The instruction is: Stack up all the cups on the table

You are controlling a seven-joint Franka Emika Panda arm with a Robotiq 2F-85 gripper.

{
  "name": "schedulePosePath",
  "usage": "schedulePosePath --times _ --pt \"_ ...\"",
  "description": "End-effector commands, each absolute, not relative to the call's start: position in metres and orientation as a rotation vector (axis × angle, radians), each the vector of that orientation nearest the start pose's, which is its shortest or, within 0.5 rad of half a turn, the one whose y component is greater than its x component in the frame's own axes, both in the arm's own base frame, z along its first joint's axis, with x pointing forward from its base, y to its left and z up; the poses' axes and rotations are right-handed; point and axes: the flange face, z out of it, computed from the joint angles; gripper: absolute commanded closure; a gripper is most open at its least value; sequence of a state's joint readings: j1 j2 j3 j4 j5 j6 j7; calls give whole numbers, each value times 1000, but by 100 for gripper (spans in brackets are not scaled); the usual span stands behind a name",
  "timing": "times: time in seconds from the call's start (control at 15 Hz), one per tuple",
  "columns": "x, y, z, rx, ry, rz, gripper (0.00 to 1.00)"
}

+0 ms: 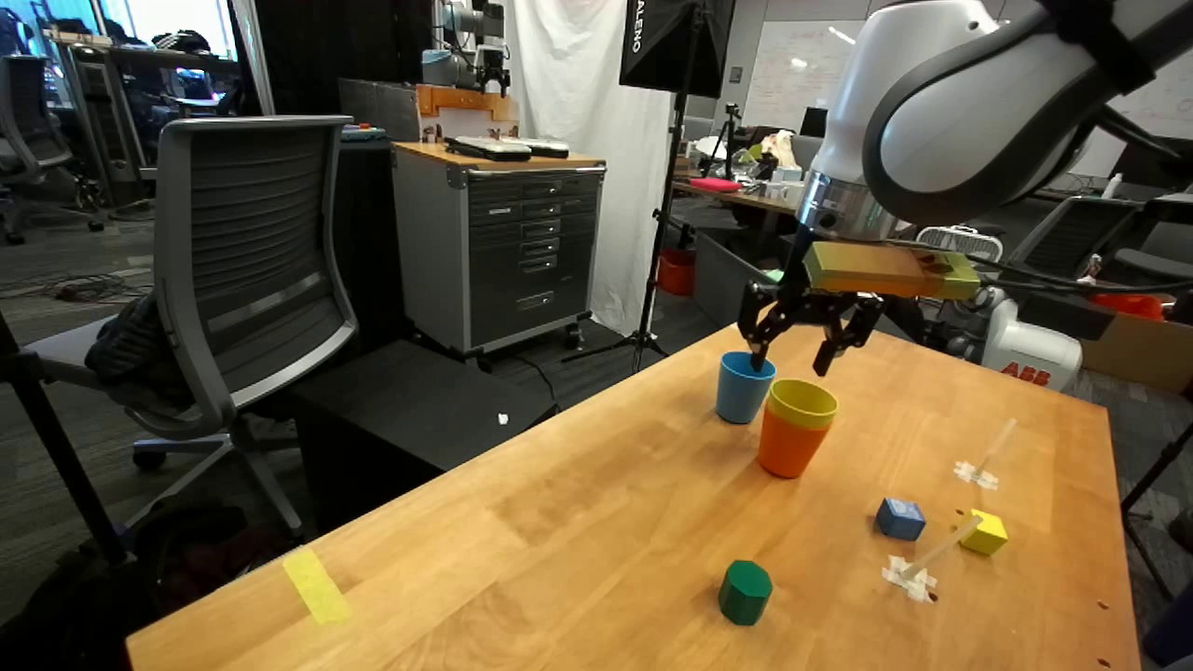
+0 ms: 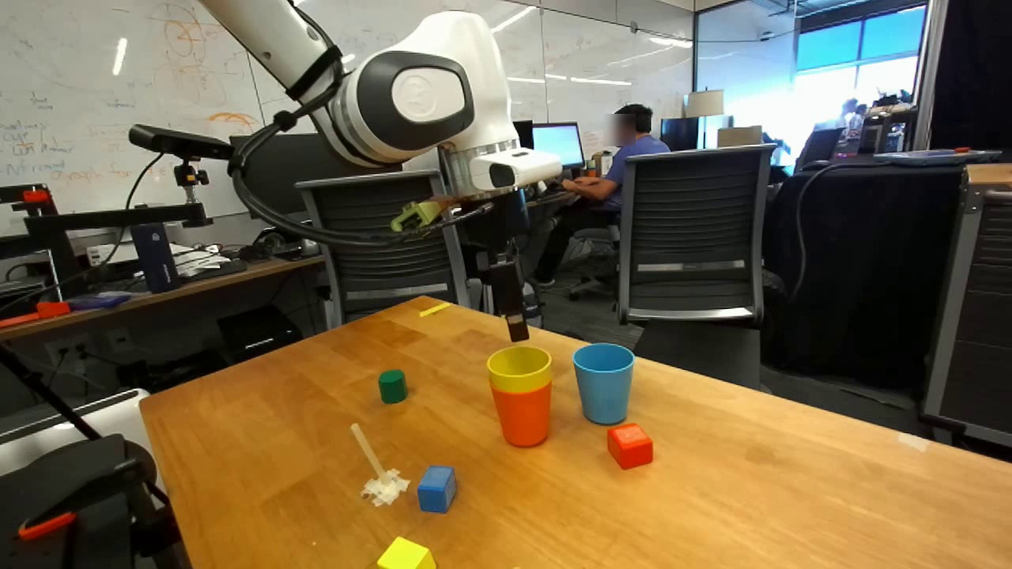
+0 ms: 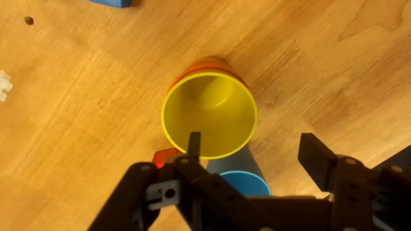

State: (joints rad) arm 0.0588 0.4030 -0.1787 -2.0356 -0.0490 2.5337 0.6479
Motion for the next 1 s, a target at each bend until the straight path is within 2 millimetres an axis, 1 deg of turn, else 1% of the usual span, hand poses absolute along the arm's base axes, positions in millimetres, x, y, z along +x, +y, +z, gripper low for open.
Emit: schedulePosePath --times 0.0,0.4,0.93 --pt "613 -67 261 -2989 1124 -216 0" --pt "610 -66 243 -3003 1129 -195 0" --pt "612 -64 222 -3011 1123 -199 0"
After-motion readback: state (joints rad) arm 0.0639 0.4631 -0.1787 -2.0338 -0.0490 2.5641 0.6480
